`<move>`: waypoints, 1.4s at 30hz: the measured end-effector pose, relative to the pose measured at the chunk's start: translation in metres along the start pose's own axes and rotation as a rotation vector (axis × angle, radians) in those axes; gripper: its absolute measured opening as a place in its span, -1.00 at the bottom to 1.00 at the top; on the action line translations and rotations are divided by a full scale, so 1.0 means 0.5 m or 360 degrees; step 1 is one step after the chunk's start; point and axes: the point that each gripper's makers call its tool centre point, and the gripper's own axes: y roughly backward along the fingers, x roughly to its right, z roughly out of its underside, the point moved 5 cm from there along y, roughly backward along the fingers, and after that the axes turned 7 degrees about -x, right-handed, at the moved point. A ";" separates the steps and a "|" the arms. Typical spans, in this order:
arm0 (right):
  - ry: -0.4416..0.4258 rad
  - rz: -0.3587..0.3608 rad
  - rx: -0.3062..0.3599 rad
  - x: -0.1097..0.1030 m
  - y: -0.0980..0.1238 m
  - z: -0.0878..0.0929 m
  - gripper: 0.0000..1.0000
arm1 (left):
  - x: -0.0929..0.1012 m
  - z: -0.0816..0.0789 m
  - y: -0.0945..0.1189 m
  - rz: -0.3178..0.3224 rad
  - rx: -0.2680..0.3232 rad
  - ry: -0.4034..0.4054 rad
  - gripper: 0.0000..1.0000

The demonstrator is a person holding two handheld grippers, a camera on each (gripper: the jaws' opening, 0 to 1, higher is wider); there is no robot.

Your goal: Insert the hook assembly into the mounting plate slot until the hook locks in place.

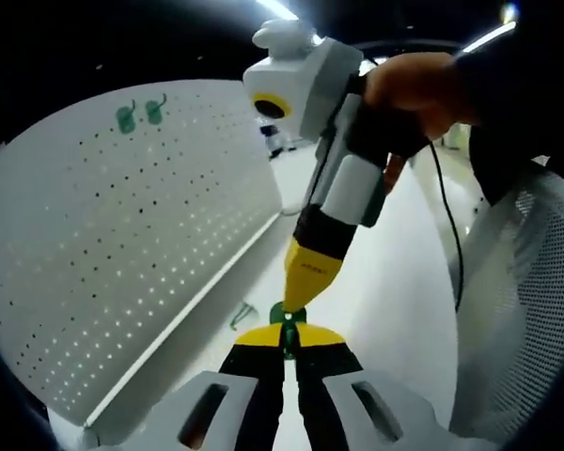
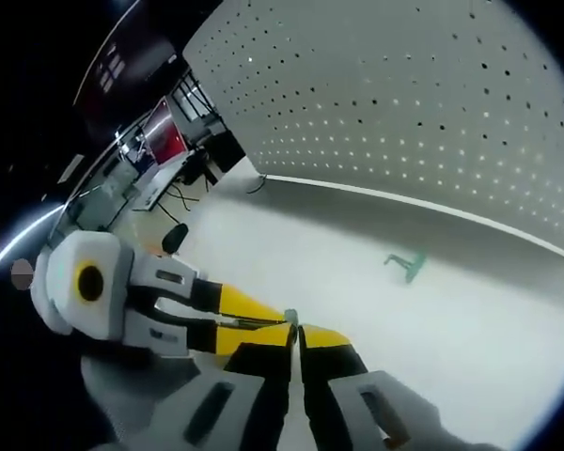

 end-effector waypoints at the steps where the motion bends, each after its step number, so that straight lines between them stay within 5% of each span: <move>1: 0.0006 0.0001 0.0005 0.000 0.001 0.000 -1.00 | 0.000 -0.001 0.000 -0.0002 0.0003 0.0001 -0.95; 21: 0.0196 0.0135 0.0226 -0.010 0.012 -0.007 -0.97 | -0.011 -0.008 0.007 -0.0028 0.0056 0.0125 -0.96; 42: 0.0457 0.0484 0.0621 0.009 0.053 -0.037 -0.86 | -0.028 -0.010 0.019 -0.0085 0.0091 0.0238 -0.96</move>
